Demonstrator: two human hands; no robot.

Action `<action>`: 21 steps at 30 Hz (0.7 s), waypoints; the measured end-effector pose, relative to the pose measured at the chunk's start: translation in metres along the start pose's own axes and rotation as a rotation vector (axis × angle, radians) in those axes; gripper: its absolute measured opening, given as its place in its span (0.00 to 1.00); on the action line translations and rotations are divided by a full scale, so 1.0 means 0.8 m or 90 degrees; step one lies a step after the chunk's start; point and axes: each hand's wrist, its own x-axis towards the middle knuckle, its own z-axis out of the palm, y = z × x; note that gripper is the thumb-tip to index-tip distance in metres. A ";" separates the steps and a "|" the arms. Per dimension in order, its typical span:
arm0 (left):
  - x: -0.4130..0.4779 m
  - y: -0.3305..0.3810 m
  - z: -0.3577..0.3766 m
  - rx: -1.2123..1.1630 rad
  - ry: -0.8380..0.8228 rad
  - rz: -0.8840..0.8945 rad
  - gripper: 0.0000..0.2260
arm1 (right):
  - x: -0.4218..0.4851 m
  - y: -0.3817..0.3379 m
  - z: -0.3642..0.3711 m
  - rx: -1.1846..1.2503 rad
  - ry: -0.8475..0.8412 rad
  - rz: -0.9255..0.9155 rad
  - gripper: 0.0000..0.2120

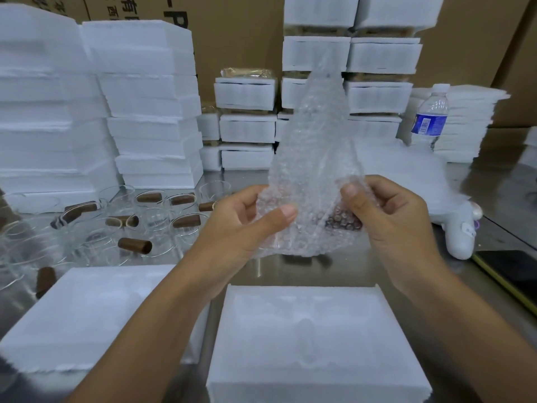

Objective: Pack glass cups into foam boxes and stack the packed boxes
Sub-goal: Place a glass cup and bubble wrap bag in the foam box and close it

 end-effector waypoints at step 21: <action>-0.006 -0.002 0.018 0.196 -0.063 0.116 0.21 | -0.012 0.003 0.010 -0.179 -0.183 -0.056 0.15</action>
